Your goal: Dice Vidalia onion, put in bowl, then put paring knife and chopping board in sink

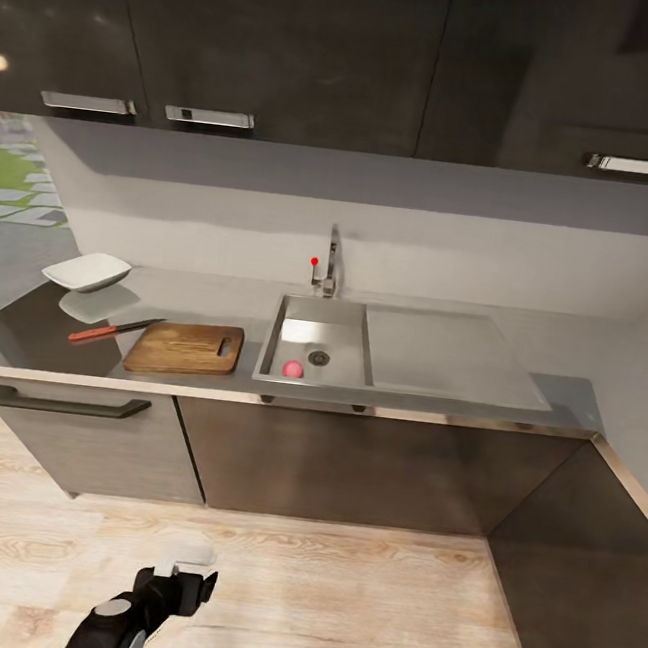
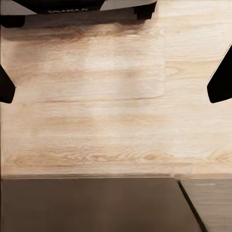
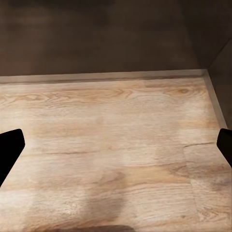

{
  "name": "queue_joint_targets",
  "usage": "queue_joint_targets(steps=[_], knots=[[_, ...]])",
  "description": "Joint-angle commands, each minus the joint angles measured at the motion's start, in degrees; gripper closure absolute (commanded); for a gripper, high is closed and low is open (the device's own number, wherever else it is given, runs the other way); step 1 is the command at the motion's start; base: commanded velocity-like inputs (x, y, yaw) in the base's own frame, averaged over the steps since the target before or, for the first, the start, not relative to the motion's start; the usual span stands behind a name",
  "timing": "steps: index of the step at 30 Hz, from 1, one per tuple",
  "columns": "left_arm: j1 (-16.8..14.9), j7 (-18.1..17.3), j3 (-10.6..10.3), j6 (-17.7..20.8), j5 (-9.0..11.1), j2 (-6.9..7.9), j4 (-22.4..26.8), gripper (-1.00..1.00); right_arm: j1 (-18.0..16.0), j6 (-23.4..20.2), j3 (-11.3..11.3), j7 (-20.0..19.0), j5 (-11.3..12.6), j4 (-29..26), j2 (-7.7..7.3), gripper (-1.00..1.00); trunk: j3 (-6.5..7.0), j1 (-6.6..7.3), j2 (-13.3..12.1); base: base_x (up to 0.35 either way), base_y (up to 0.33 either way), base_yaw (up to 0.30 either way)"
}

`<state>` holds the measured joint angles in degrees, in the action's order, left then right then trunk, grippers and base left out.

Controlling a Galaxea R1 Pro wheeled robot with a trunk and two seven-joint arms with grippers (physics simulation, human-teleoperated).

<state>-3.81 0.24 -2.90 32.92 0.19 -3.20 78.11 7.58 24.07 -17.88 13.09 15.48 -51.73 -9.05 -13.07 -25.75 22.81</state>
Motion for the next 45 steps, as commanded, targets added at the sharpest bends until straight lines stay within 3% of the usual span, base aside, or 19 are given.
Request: queue_joint_targets(steps=[1, 11, 12, 17, 18, 21, 31, 38, 45], knots=[[-1.2, 0.1, -0.4, 0.7, 0.0, -0.14, 0.0, -1.00, 0.0, 0.2, -0.3, 0.4, 0.4, -0.1, -0.09, -1.00, -0.10, -0.03, 0.1, 0.000, 0.000, 0.000], [-11.3, 0.1, -2.4, 6.1, 0.1, -2.67, -2.6, -1.00, 0.0, 0.2, -0.3, 0.4, 0.4, -0.1, 0.15, -1.00, -0.10, -0.03, 0.1, 0.000, 0.000, 0.000], [-13.9, 0.1, -2.4, 7.4, 0.1, -3.44, -3.3, -1.00, 0.0, 0.2, -0.3, 0.4, 0.4, -0.1, 0.32, -1.00, -0.10, -0.03, 0.1, 0.000, 0.000, 0.000], [-19.1, 0.1, -2.5, 8.3, 0.1, -3.98, -5.3, -1.00, 0.0, 0.2, -0.3, 0.4, 0.4, -0.1, 0.42, -1.00, -0.10, -0.03, 0.1, 0.000, 0.000, 0.000], [-21.9, 0.1, -2.5, 8.4, 0.2, -4.16, -7.1, -1.00, 0.0, 0.2, -0.3, 0.4, 0.4, -0.1, 0.43, -1.00, -0.10, -0.03, 0.1, 0.000, 0.000, 0.000], [-26.0, 0.1, -2.5, 8.5, 0.2, -4.45, -10.6, -1.00, 0.0, 0.1, -0.3, 0.4, 0.4, -0.1, 0.44, -1.00, -0.10, -0.03, 0.1, 0.000, 0.000, 0.000], [-36.8, 0.2, -3.2, 8.6, 0.2, -5.26, -19.2, -1.00, 0.0, 0.2, -0.3, 0.5, 0.4, -0.1, 0.44, -1.00, -0.10, -0.03, 0.1, 0.000, 0.000, 0.000], [-43.1, 0.2, -3.5, 8.9, 0.3, -5.55, -24.3, -1.00, 0.0, 0.2, -0.3, 0.5, 0.3, -0.1, 0.44, -1.00, -0.10, -0.03, 0.1, 0.000, 0.000, 0.000], [-47.6, 0.1, -3.5, 12.6, 0.4, -5.59, -25.9, -1.00, 0.0, 0.1, -0.3, 0.5, 0.3, -0.1, 0.44, -1.00, -0.10, -0.03, 0.1, 0.000, 0.000, 0.000]])
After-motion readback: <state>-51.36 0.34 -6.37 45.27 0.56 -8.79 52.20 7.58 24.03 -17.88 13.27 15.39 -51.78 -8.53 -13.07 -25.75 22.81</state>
